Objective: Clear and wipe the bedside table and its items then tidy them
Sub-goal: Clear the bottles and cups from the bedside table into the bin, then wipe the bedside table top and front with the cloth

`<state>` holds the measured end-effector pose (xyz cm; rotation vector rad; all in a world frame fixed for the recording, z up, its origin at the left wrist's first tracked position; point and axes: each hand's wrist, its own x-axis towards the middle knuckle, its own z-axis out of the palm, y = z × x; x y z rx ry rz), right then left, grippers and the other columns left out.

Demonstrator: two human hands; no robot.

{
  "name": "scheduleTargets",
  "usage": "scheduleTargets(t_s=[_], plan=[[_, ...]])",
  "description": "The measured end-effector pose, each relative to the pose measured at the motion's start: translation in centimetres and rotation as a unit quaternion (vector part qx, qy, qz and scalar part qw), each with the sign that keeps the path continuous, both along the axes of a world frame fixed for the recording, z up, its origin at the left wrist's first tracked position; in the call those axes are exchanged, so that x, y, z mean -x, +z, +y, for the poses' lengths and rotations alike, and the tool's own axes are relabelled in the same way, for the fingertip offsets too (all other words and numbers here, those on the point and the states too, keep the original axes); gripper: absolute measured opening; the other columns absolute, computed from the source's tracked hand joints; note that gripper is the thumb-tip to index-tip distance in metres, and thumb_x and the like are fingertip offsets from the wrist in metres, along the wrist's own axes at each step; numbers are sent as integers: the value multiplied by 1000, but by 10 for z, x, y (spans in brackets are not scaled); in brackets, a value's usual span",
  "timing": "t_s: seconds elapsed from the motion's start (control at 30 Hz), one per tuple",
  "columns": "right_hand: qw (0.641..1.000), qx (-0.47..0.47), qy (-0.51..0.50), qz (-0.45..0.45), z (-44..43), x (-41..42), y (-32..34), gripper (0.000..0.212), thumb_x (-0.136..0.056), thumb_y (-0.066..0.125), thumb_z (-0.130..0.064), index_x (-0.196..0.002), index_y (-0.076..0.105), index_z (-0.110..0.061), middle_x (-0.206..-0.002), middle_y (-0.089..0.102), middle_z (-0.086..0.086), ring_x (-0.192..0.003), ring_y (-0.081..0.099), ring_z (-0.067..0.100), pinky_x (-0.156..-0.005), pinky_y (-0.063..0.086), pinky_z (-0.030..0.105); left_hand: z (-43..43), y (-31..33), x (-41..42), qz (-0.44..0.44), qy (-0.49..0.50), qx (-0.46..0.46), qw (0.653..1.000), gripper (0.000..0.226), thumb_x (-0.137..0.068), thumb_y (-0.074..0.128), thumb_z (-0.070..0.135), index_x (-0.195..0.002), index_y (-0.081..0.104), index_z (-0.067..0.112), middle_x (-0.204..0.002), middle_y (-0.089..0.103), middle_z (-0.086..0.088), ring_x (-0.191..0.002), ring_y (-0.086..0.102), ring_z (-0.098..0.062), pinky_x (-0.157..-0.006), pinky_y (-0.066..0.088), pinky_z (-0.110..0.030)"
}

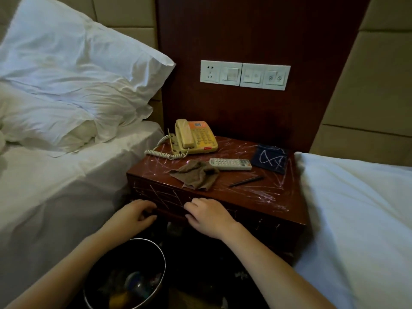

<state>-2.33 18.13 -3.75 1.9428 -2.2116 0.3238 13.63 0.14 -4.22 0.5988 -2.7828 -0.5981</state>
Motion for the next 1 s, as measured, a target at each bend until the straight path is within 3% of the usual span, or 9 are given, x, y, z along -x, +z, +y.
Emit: scheduleTargets(t_s=[0.2,0.3,0.43,0.57,0.67,0.77,0.9,1.0], plan=[[998,19,-56,33,38,34,9,36,-93,33,-32,-103,61,-11,-90,62,7,-83,62,28,-57,47,37,40,11,59,34,-65,-29,997,31,-86,64,29,-116,61,22,-103,58,9,-89,59,-6,-85,51,-26],[991,30,-119,60,51,57,16,28,-95,37,-29,-97,59,-11,-87,59,6,-80,61,29,-52,43,36,55,22,95,75,-75,19,994,34,-87,60,33,-120,59,22,-111,57,6,-103,56,-11,-91,48,-29],[969,6,-240,55,59,86,30,28,-97,42,-19,-121,53,-11,-117,52,8,-110,51,29,-72,46,39,67,39,140,93,-35,105,990,45,-91,52,40,-131,48,21,-127,51,0,-119,45,-21,-96,43,-37],[949,-65,-301,69,56,105,37,44,-96,43,-15,-140,38,-14,-141,37,9,-128,35,28,-99,38,42,63,38,169,-28,66,97,993,62,-88,52,49,-137,36,15,-139,40,-7,-129,37,-28,-102,36,-44],[953,-58,-295,51,43,107,37,43,-97,40,-19,-140,37,-16,-144,36,9,-132,33,28,-103,35,42,59,35,179,-90,91,80,988,47,-89,52,40,-127,46,13,-135,43,-10,-125,39,-30,-100,38,-44],[967,-32,-247,52,25,104,36,45,-97,42,-23,-142,36,-19,-142,40,7,-130,36,27,-102,35,43,60,34,184,-18,85,57,995,33,-89,51,25,-120,52,13,-127,51,-7,-117,47,-27,-94,45,-40],[980,11,-197,-23,5,97,38,68,-90,55,-23,-149,19,-24,-144,36,6,-127,41,27,-100,41,40,74,42,186,160,64,-64,983,26,-90,52,17,-115,55,13,-111,59,-2,-105,55,-19,-85,47,-30],[962,137,-196,-133,1,99,41,56,-86,59,-13,-137,37,-20,-131,44,6,-114,51,25,-86,47,33,87,54,184,227,-23,-127,965,21,-92,52,16,-112,59,14,-99,60,5,-94,57,-11,-81,47,-23]])
